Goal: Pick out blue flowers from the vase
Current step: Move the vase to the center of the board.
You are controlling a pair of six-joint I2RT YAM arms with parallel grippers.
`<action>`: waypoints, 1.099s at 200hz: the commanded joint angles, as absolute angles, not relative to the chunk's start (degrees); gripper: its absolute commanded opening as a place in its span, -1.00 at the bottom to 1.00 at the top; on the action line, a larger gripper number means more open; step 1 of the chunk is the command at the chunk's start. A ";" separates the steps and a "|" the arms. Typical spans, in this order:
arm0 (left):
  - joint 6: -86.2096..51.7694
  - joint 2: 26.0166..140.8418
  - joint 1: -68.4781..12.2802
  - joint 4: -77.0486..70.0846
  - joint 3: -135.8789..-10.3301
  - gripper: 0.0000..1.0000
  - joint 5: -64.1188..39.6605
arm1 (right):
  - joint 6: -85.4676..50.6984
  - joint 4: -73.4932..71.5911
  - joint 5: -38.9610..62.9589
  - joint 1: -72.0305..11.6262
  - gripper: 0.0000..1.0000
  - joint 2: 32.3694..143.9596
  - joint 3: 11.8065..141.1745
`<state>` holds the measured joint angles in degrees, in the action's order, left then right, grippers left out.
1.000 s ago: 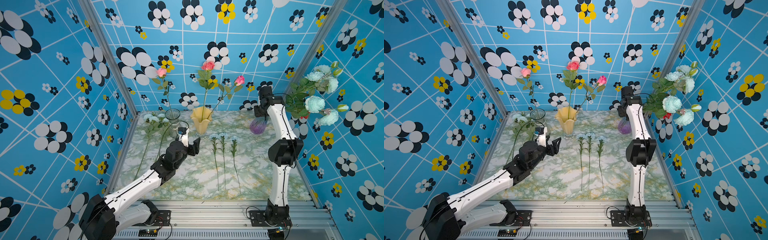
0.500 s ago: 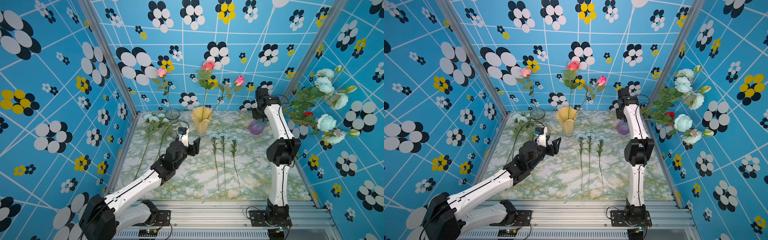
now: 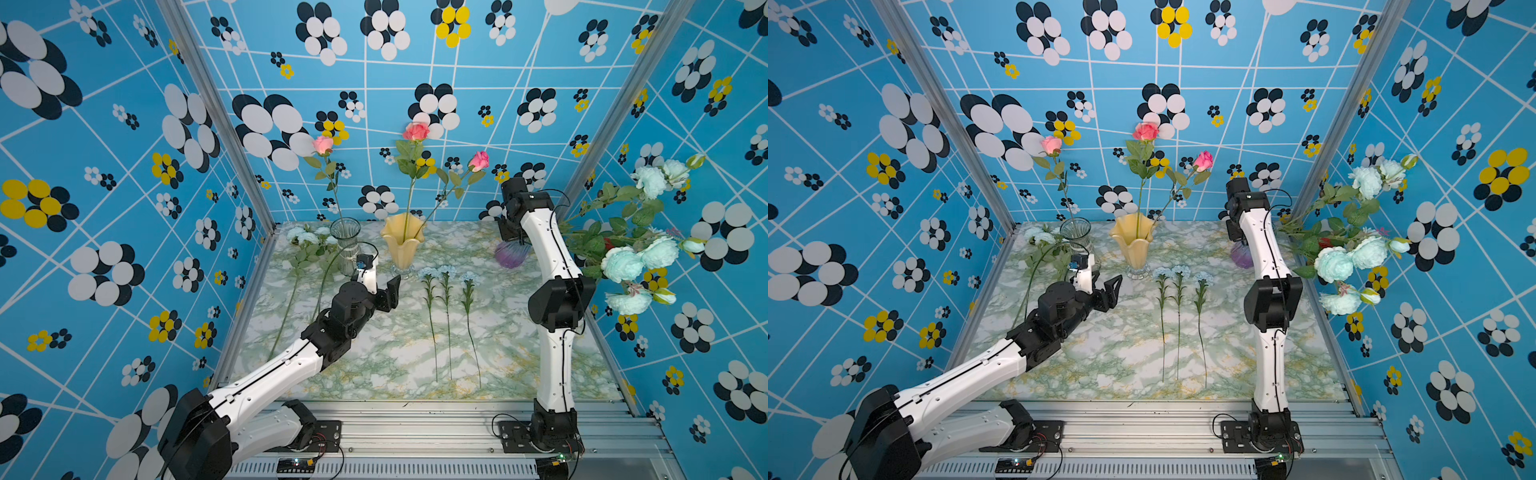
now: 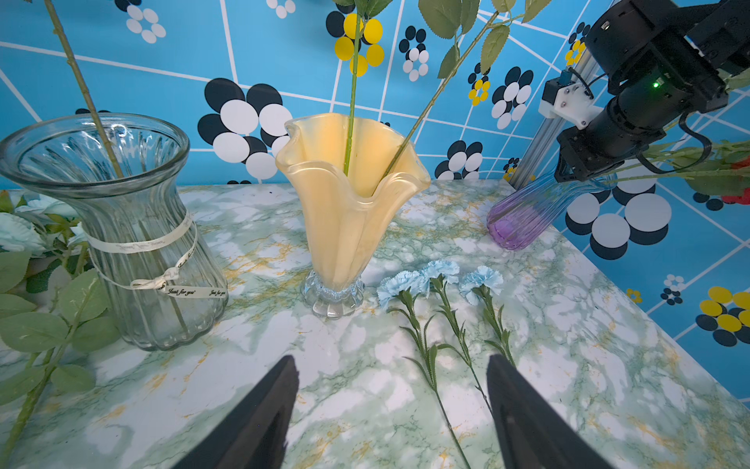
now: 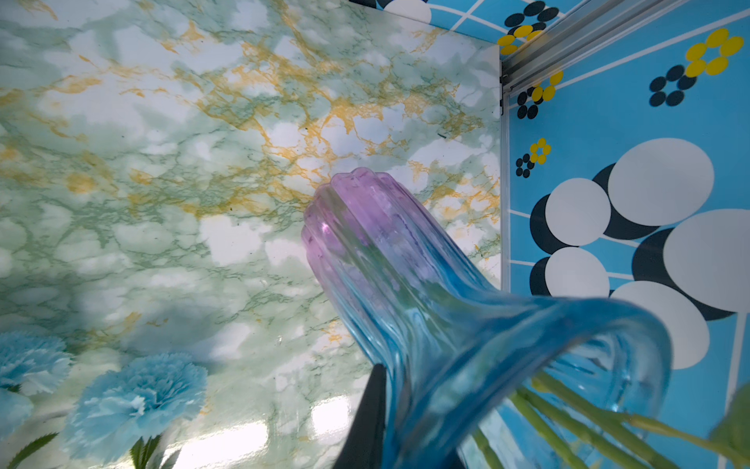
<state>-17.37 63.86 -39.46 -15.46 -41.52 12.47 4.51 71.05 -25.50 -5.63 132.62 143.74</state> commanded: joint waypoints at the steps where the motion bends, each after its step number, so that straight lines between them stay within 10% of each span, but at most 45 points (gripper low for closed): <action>1: -17.03 63.07 -39.75 -16.78 -40.97 0.52 12.95 | 4.60 74.22 -32.35 -6.15 -1.00 129.10 145.79; 220: -16.85 64.63 -38.87 -15.55 -41.35 0.52 13.49 | -3.39 87.80 -37.27 -25.39 -1.00 107.55 133.40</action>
<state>-17.37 64.20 -39.38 -15.40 -41.52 12.47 -1.34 86.65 -32.08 -21.21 112.57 133.25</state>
